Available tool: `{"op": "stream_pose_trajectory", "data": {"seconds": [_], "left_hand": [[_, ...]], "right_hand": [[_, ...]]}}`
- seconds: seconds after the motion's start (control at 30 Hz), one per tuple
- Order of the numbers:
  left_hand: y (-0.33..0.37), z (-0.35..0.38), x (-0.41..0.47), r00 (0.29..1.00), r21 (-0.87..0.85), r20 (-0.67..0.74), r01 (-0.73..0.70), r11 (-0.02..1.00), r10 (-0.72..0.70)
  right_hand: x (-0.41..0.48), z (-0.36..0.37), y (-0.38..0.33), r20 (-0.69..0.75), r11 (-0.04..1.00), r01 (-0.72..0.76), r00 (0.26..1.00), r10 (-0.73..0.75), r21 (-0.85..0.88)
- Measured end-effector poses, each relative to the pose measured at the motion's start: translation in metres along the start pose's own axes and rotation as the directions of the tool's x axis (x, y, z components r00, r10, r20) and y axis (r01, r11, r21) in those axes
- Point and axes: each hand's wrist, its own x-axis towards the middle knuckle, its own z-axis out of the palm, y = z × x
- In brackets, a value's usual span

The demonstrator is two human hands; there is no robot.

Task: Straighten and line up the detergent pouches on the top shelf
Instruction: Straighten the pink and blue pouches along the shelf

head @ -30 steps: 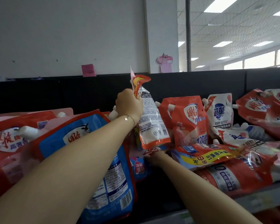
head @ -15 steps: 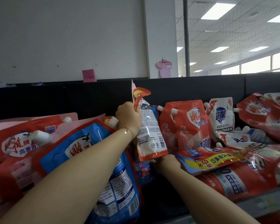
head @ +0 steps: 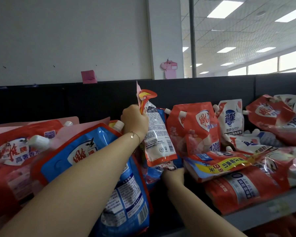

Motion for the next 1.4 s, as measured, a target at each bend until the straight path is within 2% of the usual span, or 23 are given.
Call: {"op": "stream_pose_trajectory", "data": {"seconds": [0.03,0.13,0.27,0.53,0.63,0.73,0.83,0.9,0.97,1.03,1.23,1.4], "left_hand": [[-0.001,0.0,0.0,1.0,-0.004,0.002,0.002,1.0,-0.002],[-0.002,0.002,0.001,1.0,-0.023,0.01,0.009,1.0,-0.009],[-0.002,0.003,0.003,1.0,-0.048,0.0,0.016,0.999,-0.016],[-0.01,-0.007,0.016,0.99,-0.079,-0.046,0.131,0.988,-0.135],[-0.015,-0.013,0.019,0.985,-0.094,-0.079,0.148,0.985,-0.156],[-0.023,-0.02,0.022,0.972,-0.14,-0.121,0.184,0.973,-0.201],[-0.028,-0.028,0.023,0.95,-0.186,-0.157,0.24,0.953,-0.27],[-0.028,-0.031,0.022,0.942,-0.191,-0.165,0.26,0.947,-0.292],[-0.025,-0.03,0.018,0.954,-0.184,-0.151,0.232,0.955,-0.261],[-0.024,-0.028,0.01,0.975,-0.132,-0.12,0.172,0.976,-0.188],[-0.02,-0.01,-0.013,1.0,0.034,0.001,0.011,0.999,-0.011],[-0.014,0.01,-0.024,0.996,0.156,0.081,-0.056,0.986,0.044]], "right_hand": [[0.004,-0.001,0.004,0.029,0.997,0.055,0.998,-0.054,-0.053],[-0.002,-0.007,0.001,0.132,0.982,0.184,0.976,-0.176,-0.053],[-0.005,-0.006,-0.002,0.236,0.918,0.396,0.895,-0.378,-0.033],[-0.003,-0.001,-0.008,0.282,0.786,0.61,0.775,-0.565,-0.1],[0.002,-0.003,-0.016,0.333,0.699,0.69,0.714,-0.616,-0.188],[0.006,-0.01,-0.034,0.424,0.565,0.764,0.643,-0.638,-0.311],[0.015,-0.02,-0.052,0.497,0.431,0.826,0.563,-0.661,-0.363],[0.022,-0.03,-0.067,0.507,0.41,0.821,0.568,-0.648,-0.397],[0.026,-0.044,-0.08,0.434,0.484,0.765,0.642,-0.632,-0.425],[0.028,-0.056,-0.085,0.351,0.532,0.728,0.679,-0.645,-0.432],[0.014,-0.058,-0.07,0.132,0.544,0.701,0.66,-0.739,-0.462],[0.013,-0.061,-0.07,0.099,0.547,0.702,0.651,-0.752,-0.456]]}}
